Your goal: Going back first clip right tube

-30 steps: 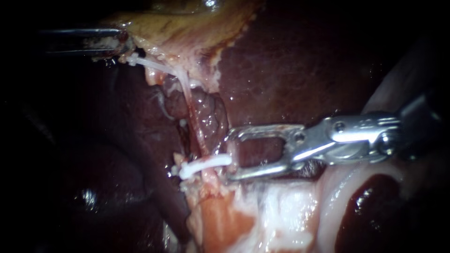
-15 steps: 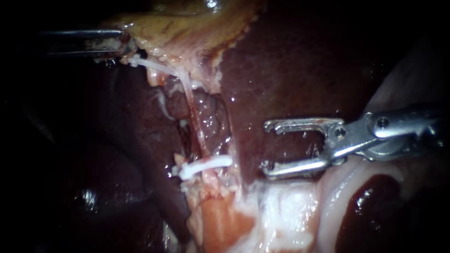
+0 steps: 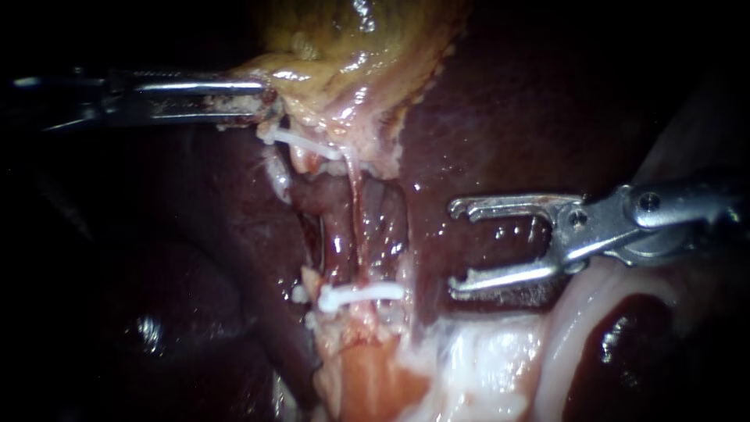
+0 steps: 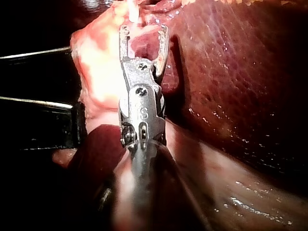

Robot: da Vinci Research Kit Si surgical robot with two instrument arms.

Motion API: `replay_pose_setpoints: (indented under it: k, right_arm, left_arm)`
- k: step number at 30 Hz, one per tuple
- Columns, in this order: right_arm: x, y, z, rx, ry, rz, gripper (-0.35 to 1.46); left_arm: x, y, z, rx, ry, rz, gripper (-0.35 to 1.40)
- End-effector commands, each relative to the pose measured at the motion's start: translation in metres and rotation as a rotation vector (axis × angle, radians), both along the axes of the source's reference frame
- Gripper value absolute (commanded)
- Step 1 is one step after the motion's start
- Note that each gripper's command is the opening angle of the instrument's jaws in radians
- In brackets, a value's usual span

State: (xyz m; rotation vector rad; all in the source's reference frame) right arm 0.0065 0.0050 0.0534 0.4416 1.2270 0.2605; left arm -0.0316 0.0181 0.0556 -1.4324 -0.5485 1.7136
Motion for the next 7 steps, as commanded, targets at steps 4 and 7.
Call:
replay_pose_setpoints:
  k: [4,7]
  right_arm:
    - [0.0000,0.0001,-0.0001,0.001,0.000,0.001,0.50]
    - [0.0002,0.0003,-0.0002,0.002,-0.001,0.002,0.50]
  left_arm:
    - [0.0001,0.0001,-0.0002,0.001,0.000,0.000,-0.35]
    - [0.0003,0.0001,-0.0003,0.001,0.000,0.000,-0.35]
